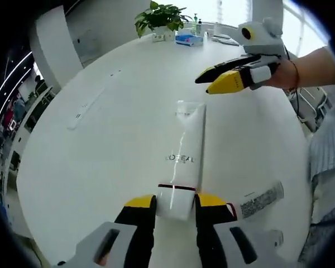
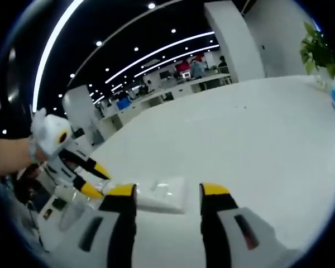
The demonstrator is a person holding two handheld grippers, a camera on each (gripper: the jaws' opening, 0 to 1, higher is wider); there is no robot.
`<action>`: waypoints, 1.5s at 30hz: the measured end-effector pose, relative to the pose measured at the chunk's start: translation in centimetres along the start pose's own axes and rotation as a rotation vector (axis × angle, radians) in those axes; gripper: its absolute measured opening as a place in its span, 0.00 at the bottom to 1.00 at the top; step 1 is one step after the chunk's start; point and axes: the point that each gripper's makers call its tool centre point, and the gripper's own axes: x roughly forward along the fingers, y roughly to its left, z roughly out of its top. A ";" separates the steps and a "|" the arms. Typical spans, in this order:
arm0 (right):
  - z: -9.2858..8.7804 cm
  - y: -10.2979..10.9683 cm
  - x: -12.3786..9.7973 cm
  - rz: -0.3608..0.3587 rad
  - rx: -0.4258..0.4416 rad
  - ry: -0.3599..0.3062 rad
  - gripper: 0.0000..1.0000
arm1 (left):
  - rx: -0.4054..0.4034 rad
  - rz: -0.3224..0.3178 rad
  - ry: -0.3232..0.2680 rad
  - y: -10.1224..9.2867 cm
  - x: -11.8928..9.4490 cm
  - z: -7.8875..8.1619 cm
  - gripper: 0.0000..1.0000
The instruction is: Arrange the skincare products in the storage area until every visible bottle or jar stands upright without overlapping.
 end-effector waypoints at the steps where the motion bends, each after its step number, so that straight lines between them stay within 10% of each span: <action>1: 0.1 -0.1 -0.1 -0.009 0.004 -0.002 0.43 | -0.003 -0.002 0.002 0.0 0.0 0.0 0.27; 19: 1.8 3.7 -2.8 0.013 0.039 -0.123 0.43 | 0.066 0.024 0.029 -0.2 0.0 -0.3 0.27; 37: 0.1 3.9 -2.2 0.005 -0.074 -0.036 0.43 | 0.156 0.043 0.068 0.2 0.4 -0.6 0.27; 45: 0.6 2.5 -0.8 0.002 0.026 -0.048 0.43 | 0.171 0.055 0.084 0.3 0.3 -0.5 0.26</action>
